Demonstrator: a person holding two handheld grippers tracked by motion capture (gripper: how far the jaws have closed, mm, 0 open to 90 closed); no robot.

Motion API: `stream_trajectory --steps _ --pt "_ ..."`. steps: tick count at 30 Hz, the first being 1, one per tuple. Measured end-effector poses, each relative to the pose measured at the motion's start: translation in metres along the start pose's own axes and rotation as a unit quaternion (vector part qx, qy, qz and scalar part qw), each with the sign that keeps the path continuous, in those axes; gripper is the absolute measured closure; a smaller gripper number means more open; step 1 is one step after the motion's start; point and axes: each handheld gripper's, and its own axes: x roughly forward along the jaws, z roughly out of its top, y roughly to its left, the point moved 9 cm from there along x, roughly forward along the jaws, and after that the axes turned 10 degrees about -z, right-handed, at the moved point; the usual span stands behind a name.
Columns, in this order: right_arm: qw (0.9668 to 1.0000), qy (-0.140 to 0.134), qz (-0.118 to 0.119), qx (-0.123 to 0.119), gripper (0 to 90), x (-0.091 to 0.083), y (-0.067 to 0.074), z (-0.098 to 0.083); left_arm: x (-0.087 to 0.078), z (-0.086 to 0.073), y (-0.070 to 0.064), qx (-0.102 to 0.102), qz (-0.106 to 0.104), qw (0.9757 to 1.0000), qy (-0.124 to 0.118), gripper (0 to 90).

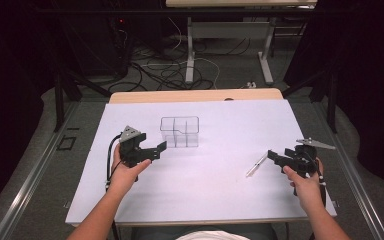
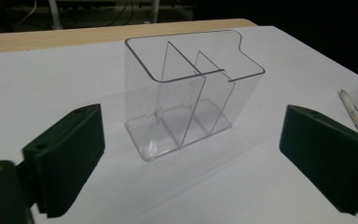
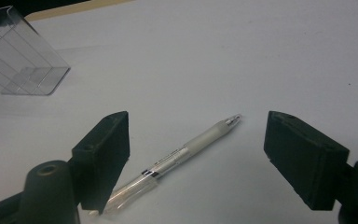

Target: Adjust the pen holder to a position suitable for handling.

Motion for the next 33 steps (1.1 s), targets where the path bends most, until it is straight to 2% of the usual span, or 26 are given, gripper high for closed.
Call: stream_trajectory --steps 9,14,16,18,19,21,22,24,25,27,28,29,32,33 --pt "1.0 -0.006 -0.004 0.002 15.5 0.0 0.001 0.001 0.007 -0.003 -0.005 0.011 0.004 0.9999 0.004 1.0" --pt "0.9998 -0.012 -0.011 -0.013 14.6 0.002 0.002 0.002 0.008 -0.003 -0.006 0.014 0.009 0.9999 0.002 0.2" --pt "1.0 0.004 -0.003 -0.008 14.6 0.002 0.005 -0.001 0.008 -0.004 -0.006 0.013 0.008 0.9999 0.005 0.2" --pt "0.9994 0.027 0.001 0.02 14.5 0.002 0.008 -0.003 0.008 -0.005 -0.007 0.013 0.006 0.9999 0.005 0.1" --pt "0.9992 0.028 0.003 0.029 14.5 0.002 0.008 -0.003 0.007 -0.005 -0.007 0.014 0.007 0.9999 0.004 0.2" --pt "0.9972 0.037 0.005 0.065 14.6 0.0 0.01 -0.002 0.006 -0.005 -0.009 0.007 0.005 1.0 0.003 0.1" --pt "0.9966 0.037 0.002 0.074 14.9 0.0 0.009 -0.002 0.005 -0.005 -0.009 0.009 0.004 0.9999 0.0 0.1" --pt "0.9932 0.042 0.003 0.109 15.6 0.0 0.009 0.0 0.003 -0.007 -0.009 0.015 0.007 0.9999 0.003 0.1" --pt "0.9931 0.043 0.001 0.109 16.1 0.001 0.008 0.0 0.002 -0.007 -0.009 0.016 0.007 0.9998 0.004 0.1" --pt "0.9911 0.044 -0.013 0.125 17.9 0.002 0.008 0.001 -0.002 -0.007 -0.007 0.012 0.01 0.9999 0.003 0.2" --pt "0.9906 0.06 -0.021 0.121 18.9 0.0 0.006 0.0 -0.004 -0.007 -0.006 0.011 0.01 0.9999 0.0 0.1" --pt "0.9893 0.052 -0.011 0.136 19.0 0.002 0.009 0.002 -0.006 -0.007 -0.006 0.008 0.01 0.9999 -0.001 0.2" --pt "0.9899 0.056 -0.009 0.13 18.5 0.002 0.012 0.004 -0.011 -0.008 -0.003 0.003 0.012 0.9999 -0.003 0.2" --pt "0.9872 0.055 -0.016 0.149 18.5 0.004 0.014 0.006 -0.013 -0.009 -0.002 0.004 0.013 0.9999 -0.003 0.2"
